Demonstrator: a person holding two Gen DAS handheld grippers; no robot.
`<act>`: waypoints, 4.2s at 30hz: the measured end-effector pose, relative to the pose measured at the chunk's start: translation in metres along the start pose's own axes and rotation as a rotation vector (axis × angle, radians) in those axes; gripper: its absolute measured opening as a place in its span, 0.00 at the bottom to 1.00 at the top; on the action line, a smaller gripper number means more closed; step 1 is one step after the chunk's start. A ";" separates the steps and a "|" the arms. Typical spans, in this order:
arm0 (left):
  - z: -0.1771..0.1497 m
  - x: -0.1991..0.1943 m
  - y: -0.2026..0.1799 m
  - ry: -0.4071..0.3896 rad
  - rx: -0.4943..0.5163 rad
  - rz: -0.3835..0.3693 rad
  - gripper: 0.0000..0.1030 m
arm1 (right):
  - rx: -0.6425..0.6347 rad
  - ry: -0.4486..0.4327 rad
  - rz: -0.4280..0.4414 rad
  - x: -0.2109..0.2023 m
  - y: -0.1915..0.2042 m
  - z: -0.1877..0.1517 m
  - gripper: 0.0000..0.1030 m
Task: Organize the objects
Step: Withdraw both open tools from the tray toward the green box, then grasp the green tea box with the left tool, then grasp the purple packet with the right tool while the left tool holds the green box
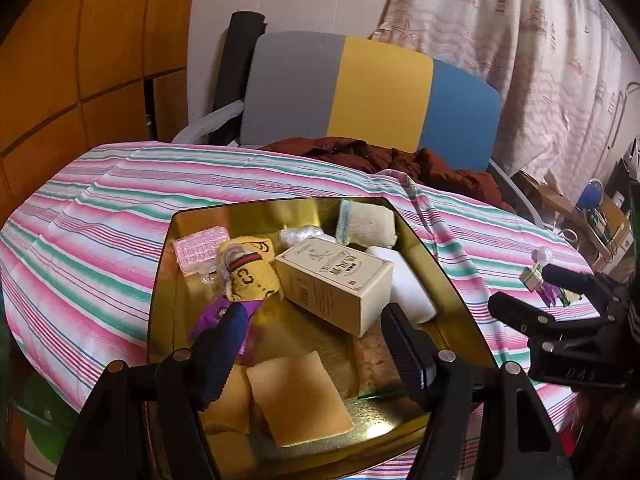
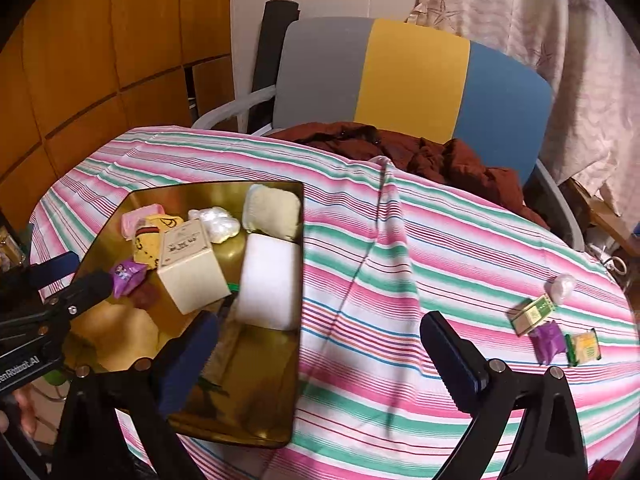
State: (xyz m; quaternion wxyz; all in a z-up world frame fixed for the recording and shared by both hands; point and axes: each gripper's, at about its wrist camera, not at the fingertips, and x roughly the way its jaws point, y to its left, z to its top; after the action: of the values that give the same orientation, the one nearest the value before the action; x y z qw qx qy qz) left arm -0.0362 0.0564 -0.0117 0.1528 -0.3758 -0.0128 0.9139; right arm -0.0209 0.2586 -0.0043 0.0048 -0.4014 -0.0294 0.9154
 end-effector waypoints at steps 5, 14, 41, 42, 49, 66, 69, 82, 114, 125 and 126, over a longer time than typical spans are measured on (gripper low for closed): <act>-0.001 -0.002 -0.007 -0.003 0.026 -0.005 0.68 | 0.020 0.012 -0.042 -0.002 -0.028 0.000 0.98; -0.001 -0.009 -0.023 -0.026 0.081 -0.072 0.68 | 0.150 0.045 -0.242 0.000 -0.143 -0.010 0.98; 0.003 0.036 -0.166 0.076 0.353 -0.290 0.67 | 1.227 -0.006 -0.208 -0.025 -0.336 -0.129 1.00; 0.004 0.042 -0.176 0.084 0.367 -0.291 0.67 | 1.242 -0.019 -0.198 -0.027 -0.338 -0.130 1.00; 0.012 0.079 -0.225 0.142 0.403 -0.321 0.67 | 1.340 -0.124 -0.161 -0.043 -0.345 -0.144 1.00; 0.029 0.179 -0.353 0.243 0.574 -0.462 0.52 | 1.315 -0.093 -0.008 -0.026 -0.342 -0.137 1.00; 0.032 0.196 -0.370 0.268 0.570 -0.481 0.52 | 1.308 -0.080 0.001 -0.024 -0.341 -0.137 1.00; 0.021 0.236 -0.372 0.342 0.508 -0.467 0.31 | 1.270 0.000 -0.025 -0.009 -0.338 -0.133 1.00; -0.061 0.124 -0.252 0.249 0.440 -0.410 0.30 | 1.125 0.153 -0.176 0.055 -0.336 -0.093 0.83; -0.064 0.125 -0.257 0.216 0.465 -0.381 0.30 | 0.956 0.230 -0.220 0.088 -0.326 -0.073 0.62; -0.064 0.125 -0.257 0.214 0.467 -0.380 0.30 | 0.928 0.241 -0.233 0.089 -0.323 -0.070 0.52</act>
State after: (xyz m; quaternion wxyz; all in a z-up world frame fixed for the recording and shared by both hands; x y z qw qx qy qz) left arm -0.0066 0.3312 -0.1080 0.4034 -0.4156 0.1433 0.8025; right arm -0.0345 0.5879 -0.0989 0.2887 -0.4539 0.3377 0.7724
